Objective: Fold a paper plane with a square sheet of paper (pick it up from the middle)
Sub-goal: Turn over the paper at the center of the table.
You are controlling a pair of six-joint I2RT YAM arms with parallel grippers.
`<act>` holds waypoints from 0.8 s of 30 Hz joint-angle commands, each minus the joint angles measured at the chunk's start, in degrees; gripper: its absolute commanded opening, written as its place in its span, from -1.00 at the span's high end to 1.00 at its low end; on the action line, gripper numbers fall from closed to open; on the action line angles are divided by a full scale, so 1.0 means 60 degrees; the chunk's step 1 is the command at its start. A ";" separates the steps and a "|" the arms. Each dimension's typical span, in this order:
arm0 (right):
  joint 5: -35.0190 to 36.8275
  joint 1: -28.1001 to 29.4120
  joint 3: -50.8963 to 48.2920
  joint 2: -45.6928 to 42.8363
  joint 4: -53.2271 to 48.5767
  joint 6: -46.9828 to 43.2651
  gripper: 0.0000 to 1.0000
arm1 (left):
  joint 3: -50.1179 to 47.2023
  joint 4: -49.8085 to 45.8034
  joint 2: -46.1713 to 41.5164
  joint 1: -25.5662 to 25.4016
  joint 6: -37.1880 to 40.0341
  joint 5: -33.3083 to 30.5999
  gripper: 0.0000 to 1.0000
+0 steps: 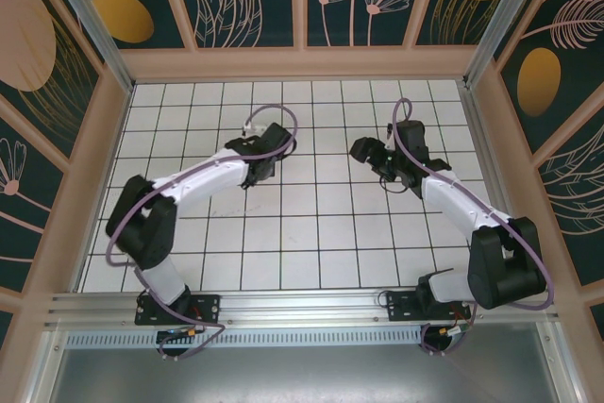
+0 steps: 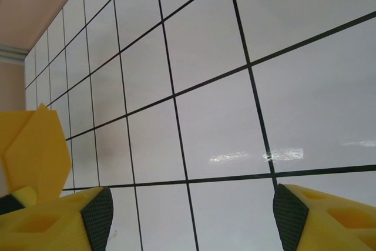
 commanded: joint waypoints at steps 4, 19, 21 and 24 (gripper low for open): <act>0.0296 -0.0068 -0.0231 0.0241 -0.0109 -0.0163 -0.50 | 0.0304 0.0379 0.1126 -0.0205 -0.0360 0.1001 0.81; 0.0073 0.0758 -0.0366 0.0916 0.0416 -0.0016 -0.50 | -0.0284 0.3227 0.0352 0.0791 -0.0689 0.5617 -0.26; 0.0335 0.1441 -0.0135 0.1229 0.0544 0.0192 -0.47 | -0.0676 0.3600 -0.0228 0.1193 -0.0747 0.5947 -0.43; 0.0821 0.2689 0.0439 0.1902 0.0732 0.0590 -0.38 | -0.1316 0.3876 -0.1167 0.1716 -0.0773 0.5648 -0.66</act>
